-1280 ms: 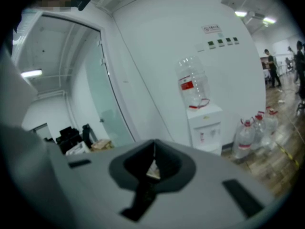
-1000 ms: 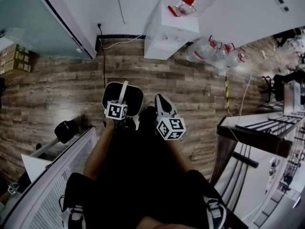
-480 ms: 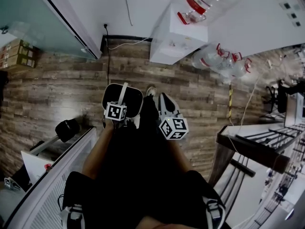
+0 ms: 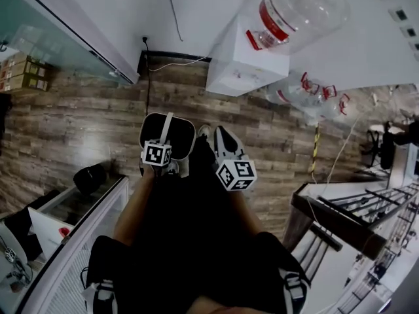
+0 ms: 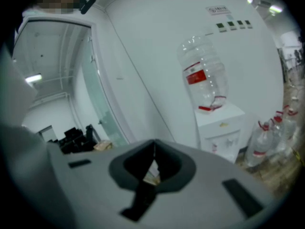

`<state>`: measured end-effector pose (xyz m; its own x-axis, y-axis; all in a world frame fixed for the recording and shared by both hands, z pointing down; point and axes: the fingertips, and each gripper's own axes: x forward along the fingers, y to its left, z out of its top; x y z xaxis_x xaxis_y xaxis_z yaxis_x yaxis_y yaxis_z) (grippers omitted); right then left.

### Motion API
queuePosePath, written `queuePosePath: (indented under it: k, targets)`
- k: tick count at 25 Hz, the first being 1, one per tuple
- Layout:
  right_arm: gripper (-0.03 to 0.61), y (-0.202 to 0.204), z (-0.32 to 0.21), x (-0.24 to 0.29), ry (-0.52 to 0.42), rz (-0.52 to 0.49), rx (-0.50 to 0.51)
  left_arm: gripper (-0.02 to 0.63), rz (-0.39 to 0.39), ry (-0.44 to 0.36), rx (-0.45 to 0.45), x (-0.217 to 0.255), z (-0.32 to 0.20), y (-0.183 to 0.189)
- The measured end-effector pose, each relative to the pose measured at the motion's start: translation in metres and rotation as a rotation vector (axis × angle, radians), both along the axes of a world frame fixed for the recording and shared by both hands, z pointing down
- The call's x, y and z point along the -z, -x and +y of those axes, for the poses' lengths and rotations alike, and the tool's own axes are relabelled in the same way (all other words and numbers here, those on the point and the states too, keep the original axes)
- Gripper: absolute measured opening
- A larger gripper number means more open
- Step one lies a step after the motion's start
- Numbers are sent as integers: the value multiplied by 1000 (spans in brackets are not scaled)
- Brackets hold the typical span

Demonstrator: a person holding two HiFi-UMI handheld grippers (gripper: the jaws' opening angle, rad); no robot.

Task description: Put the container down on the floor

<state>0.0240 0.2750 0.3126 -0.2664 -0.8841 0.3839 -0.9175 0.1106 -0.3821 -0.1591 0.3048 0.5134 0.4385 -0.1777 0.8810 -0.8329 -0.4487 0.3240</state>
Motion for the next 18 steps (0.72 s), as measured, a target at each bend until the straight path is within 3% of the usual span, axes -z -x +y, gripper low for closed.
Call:
queuePosePath:
  k: [18]
  targets:
    - [34,-56,-126,-22,37,-52,208,29,-36,5,227,-7,-116,-52]
